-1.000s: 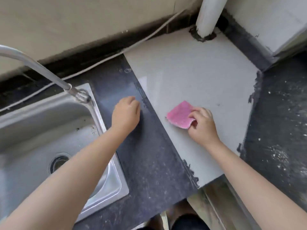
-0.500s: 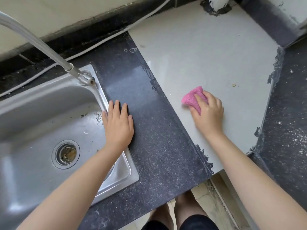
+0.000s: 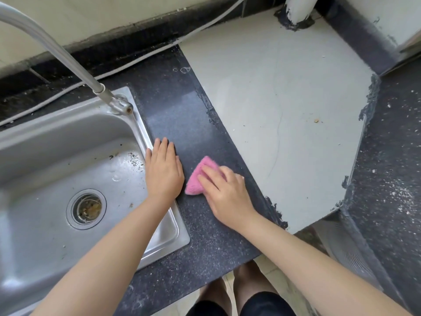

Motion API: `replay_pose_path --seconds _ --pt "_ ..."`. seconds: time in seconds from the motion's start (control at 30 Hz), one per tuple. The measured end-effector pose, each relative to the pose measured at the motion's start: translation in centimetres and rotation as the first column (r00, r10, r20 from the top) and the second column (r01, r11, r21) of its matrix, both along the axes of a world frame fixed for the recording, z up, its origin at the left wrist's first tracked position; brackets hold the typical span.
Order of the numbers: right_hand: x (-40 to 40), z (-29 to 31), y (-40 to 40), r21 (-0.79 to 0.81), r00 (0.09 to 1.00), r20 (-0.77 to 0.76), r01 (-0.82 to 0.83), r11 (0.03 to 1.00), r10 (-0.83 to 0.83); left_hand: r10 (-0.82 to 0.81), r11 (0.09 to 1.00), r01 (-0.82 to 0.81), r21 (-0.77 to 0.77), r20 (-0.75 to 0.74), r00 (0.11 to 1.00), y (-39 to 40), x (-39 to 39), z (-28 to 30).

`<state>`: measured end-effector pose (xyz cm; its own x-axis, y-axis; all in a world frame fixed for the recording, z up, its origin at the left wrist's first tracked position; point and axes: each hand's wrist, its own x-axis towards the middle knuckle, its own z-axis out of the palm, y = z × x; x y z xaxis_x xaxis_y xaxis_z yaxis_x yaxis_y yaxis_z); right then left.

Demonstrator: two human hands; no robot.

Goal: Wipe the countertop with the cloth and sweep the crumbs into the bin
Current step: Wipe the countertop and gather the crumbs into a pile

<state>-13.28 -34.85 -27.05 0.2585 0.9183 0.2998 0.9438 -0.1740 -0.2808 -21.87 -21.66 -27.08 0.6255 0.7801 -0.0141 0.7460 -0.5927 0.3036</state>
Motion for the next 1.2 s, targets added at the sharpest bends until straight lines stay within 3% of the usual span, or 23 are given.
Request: replay_pose_path --seconds 0.1,0.2,0.33,0.4,0.5,0.6,0.67,0.77,0.87,0.93,1.03,1.1,1.2 --pt "3.5 -0.3 0.4 -0.02 0.998 0.02 0.058 0.998 -0.058 -0.014 1.0 0.014 -0.01 -0.009 1.0 -0.1 0.0 0.0" --pt "9.9 -0.4 -1.2 -0.063 0.964 0.077 0.26 0.964 -0.255 -0.008 1.0 0.007 -0.018 -0.019 1.0 -0.2 0.0 0.2" --pt "15.3 0.7 -2.5 -0.1 0.796 -0.024 0.6 0.794 -0.605 0.004 1.0 -0.004 -0.006 -0.018 1.0 -0.1 0.2 0.1" --pt "13.8 1.8 -1.3 0.011 0.834 -0.081 0.549 0.836 -0.546 0.006 1.0 -0.006 -0.002 -0.006 1.0 -0.2 0.1 -0.1" --pt "7.4 2.4 1.6 0.199 0.963 -0.011 0.267 0.943 -0.271 0.009 1.0 -0.009 0.003 0.023 1.0 -0.2 0.0 -0.2" --pt "2.2 0.9 4.0 0.156 0.998 -0.019 0.067 0.985 -0.065 -0.002 1.0 0.001 0.02 0.067 0.998 0.1 0.0 -0.4" --pt "1.6 -0.4 5.0 0.095 1.0 0.025 0.01 0.995 -0.012 -0.006 1.0 0.004 0.03 0.077 0.997 0.2 0.0 -0.5" --pt "4.8 -0.3 6.1 0.008 0.997 0.037 0.06 0.998 -0.06 -0.007 0.999 0.004 0.045 0.076 0.997 0.2 0.1 -0.4" --pt "9.5 0.2 5.7 -0.04 0.971 0.07 0.232 0.972 -0.229 -0.004 0.998 0.0 0.056 0.068 0.998 0.1 0.1 -0.2" --pt "12.3 1.0 4.5 -0.085 0.915 0.026 0.403 0.911 -0.402 0.005 0.999 -0.009 0.054 0.067 0.998 0.1 0.1 0.0" --pt "14.3 1.7 2.2 -0.278 0.756 -0.076 0.61 0.742 -0.65 0.009 0.999 -0.012 0.053 0.065 0.998 0.2 0.1 0.1" --pt "12.7 2.8 2.1 -0.226 0.778 -0.093 0.591 0.774 -0.621 0.005 0.999 -0.009 0.049 0.074 0.997 0.2 0.1 0.1" --pt "7.2 2.9 3.1 0.041 0.943 -0.006 0.332 0.943 -0.332 0.002 0.998 -0.007 0.056 0.089 0.996 0.2 0.1 -0.1"
